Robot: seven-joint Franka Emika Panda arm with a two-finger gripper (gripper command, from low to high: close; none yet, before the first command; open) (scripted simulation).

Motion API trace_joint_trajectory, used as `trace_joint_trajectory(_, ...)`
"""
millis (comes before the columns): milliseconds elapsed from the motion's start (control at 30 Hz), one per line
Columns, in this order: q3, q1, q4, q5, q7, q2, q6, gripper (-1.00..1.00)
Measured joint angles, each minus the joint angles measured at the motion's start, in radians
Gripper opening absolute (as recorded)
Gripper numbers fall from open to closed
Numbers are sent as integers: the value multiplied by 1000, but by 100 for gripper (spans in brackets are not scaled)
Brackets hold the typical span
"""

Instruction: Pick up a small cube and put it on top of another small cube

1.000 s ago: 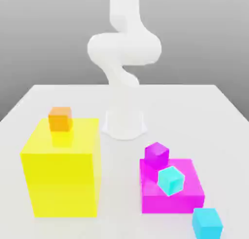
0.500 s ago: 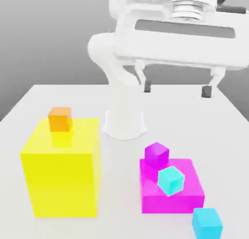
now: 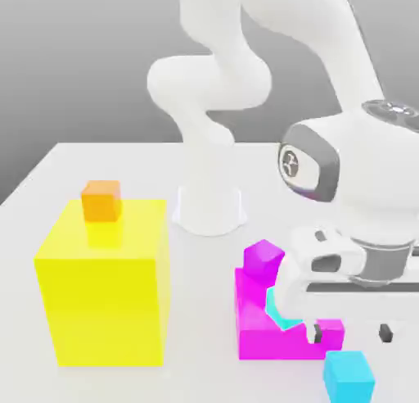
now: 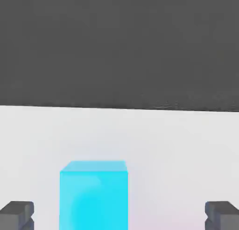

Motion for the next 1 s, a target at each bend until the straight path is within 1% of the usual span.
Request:
trace_joint_trajectory(100,-55,47,23,-56,44,110,81,0)
trace_joint_trajectory(133,-67,56,27,-66,52,131,96,-100)
trace_joint_trajectory(367,-64,54,26,-64,50,127,95,-100)
trace_joint_trajectory(500,-8,14,-3,16,-9,-1,0,-100)
trace_joint_trajectory(633,5,-10,-27,-4,-107,-137,-80,-100)
trace_joint_trajectory(800,6,-28,-92,-33,-237,-303,-160,-100)
trace_joint_trajectory(900,-4,-23,-164,-12,-322,-407,-194,-100)
trace_joint_trajectory(1000,-22,-9,-246,33,-416,-514,-223,-100)
